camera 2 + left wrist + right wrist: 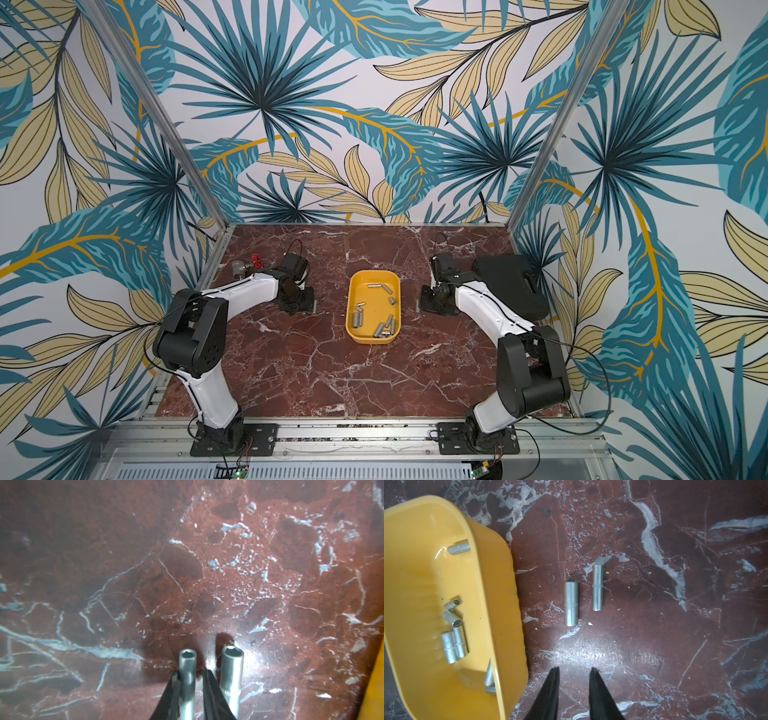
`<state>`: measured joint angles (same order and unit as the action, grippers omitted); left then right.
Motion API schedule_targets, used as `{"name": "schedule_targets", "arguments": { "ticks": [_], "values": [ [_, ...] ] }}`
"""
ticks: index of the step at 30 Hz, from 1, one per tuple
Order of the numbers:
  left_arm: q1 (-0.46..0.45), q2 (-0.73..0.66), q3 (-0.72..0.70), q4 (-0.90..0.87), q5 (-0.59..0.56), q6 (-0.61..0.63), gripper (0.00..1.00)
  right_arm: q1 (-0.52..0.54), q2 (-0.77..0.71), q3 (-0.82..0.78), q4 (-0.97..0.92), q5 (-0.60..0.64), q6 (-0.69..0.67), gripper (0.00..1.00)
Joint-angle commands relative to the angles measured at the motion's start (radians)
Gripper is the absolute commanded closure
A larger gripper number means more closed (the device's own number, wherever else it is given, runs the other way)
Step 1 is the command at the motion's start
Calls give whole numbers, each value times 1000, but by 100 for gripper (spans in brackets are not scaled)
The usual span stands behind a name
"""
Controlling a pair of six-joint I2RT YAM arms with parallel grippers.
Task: Take out the socket from the storage box
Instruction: Place the socket head at the center of the board.
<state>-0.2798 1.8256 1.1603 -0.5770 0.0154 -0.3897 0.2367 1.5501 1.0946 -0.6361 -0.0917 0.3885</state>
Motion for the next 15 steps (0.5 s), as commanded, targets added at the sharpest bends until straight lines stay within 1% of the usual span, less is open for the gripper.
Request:
{"name": "schedule_targets", "arguments": {
  "ticks": [1, 5, 8, 11, 15],
  "values": [
    [9, -86, -21, -21, -24, 7, 76, 43, 2, 50, -41, 17, -5, 72],
    [9, -157, -29, -41, -40, -2, 75, 129, 40, 120, -50, 28, 5, 72],
    [8, -223, -68, -32, -39, -23, 74, 199, 90, 177, -40, 36, 13, 72],
    [9, -290, -128, -11, -26, -46, 73, 252, 163, 235, -22, 37, 15, 71],
    [8, -360, -217, 5, -1, -79, 70, 295, 287, 332, -19, 28, 10, 70]
  ]
}}
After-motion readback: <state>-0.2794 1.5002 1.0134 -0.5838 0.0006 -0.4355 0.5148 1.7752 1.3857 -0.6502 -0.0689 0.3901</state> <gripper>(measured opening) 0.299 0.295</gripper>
